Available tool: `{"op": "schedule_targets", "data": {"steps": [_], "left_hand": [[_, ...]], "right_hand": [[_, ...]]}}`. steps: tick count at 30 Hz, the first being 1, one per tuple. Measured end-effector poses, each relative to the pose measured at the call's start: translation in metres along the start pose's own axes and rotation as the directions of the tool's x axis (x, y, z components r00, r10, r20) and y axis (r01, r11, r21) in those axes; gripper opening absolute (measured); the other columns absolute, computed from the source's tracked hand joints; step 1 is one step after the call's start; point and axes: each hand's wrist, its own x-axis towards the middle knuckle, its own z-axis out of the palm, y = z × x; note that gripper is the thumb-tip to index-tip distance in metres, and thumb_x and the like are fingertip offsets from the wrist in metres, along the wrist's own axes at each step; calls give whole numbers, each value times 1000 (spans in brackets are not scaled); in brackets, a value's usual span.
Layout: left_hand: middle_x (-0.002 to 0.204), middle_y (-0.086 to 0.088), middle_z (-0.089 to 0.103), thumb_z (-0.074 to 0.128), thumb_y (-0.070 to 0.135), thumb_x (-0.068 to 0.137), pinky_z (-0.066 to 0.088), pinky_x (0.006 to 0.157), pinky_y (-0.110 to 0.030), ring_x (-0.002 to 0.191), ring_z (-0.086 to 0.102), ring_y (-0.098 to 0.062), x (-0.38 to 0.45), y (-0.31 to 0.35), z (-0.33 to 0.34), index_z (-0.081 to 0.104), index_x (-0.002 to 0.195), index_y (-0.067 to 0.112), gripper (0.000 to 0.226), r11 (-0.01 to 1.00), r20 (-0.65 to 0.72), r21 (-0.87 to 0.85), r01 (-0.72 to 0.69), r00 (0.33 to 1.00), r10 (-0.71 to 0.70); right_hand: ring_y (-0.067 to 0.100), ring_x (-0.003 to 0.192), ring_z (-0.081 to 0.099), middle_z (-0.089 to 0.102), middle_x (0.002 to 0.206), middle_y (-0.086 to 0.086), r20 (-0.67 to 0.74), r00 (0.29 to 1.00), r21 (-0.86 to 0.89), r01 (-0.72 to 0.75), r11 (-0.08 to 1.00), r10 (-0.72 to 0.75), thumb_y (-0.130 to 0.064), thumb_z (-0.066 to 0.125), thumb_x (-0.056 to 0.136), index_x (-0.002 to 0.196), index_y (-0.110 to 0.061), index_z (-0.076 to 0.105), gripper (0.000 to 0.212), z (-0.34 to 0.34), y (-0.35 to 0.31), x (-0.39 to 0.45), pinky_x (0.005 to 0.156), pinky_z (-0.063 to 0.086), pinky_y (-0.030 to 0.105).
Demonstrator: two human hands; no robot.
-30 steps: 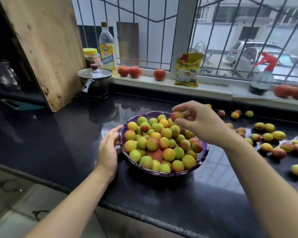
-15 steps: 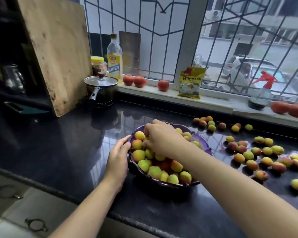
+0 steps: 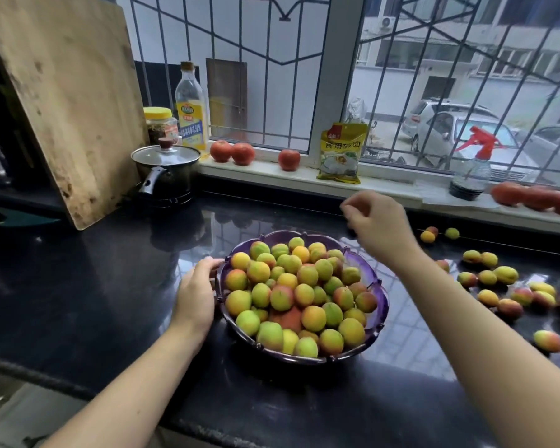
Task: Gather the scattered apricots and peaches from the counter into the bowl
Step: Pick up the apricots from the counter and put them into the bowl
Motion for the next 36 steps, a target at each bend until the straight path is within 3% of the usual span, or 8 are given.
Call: {"op": "schedule_targets", "data": {"steps": [2, 4, 8, 14, 20, 29, 32, 36], "left_hand": [[101, -9, 79, 46, 53, 86, 56, 92, -47, 104, 72, -33, 14, 0, 1, 82, 89, 23, 46, 997, -14, 42, -68, 998, 69], [107, -18, 77, 45, 45, 99, 55, 89, -43, 106, 71, -36, 25, -5, 3, 79, 98, 13, 47, 998, -13, -16, -68, 998, 68], [105, -16, 79, 47, 47, 99, 53, 99, -50, 107, 71, -35, 31, -15, -1, 80, 95, 12, 48, 997, 23, -74, -34, 999, 36], [111, -26, 75, 56, 66, 76, 50, 104, -64, 118, 65, -50, 35, -18, -4, 83, 93, 14, 61, 992, 12, -124, -18, 1000, 19], [103, -14, 80, 53, 55, 92, 49, 105, -65, 109, 72, -41, 33, -21, -3, 83, 97, 16, 49, 995, 62, 7, -96, 994, 95], [102, -12, 80, 50, 33, 97, 51, 99, -66, 105, 71, -39, 28, -19, -4, 81, 94, 15, 36, 981, 122, 65, -180, 978, 172], [102, -13, 79, 51, 33, 96, 51, 99, -66, 105, 70, -42, 28, -19, -4, 81, 94, 14, 35, 982, 120, 60, -182, 977, 174], [100, -15, 79, 51, 34, 94, 51, 98, -66, 104, 70, -43, 28, -18, -4, 80, 92, 14, 35, 981, 126, 64, -185, 976, 176]], "right_hand": [[23, 89, 66, 71, 93, 2, -12, 977, -91, -212, 973, 211, -19, 59, 94, 94, -27, 70, 14, -2, 51, 5, 80, 52, 35], [33, 99, 64, 70, 105, 8, 14, 948, -273, -303, 913, 319, -16, 56, 93, 98, -24, 71, 17, 8, 95, -3, 77, 47, 34], [39, 116, 55, 49, 132, 14, 96, 948, -430, -236, 871, 305, -12, 55, 94, 129, -11, 60, 35, 38, 124, 2, 86, 44, 38], [44, 129, 46, 15, 164, 11, 150, 929, -521, -216, 826, 337, -22, 49, 100, 157, -21, 20, 64, 78, 125, 45, 98, 43, 50], [46, 106, 57, 39, 137, 21, -1, 965, -537, -221, 814, 261, -22, 44, 101, 138, -8, 40, 40, 91, 139, 46, 73, 37, 43], [44, 100, 58, 42, 131, 21, -45, 977, -545, -199, 814, 209, -18, 50, 98, 130, -7, 44, 34, 91, 137, 42, 69, 37, 40], [40, 98, 59, 54, 121, 19, -47, 979, -525, -193, 829, 198, -16, 47, 100, 121, -8, 46, 23, 90, 134, 41, 67, 36, 39], [39, 98, 58, 53, 123, 15, -57, 982, -493, -184, 850, 180, -16, 48, 100, 121, -8, 47, 22, 90, 134, 41, 67, 36, 38]]}}
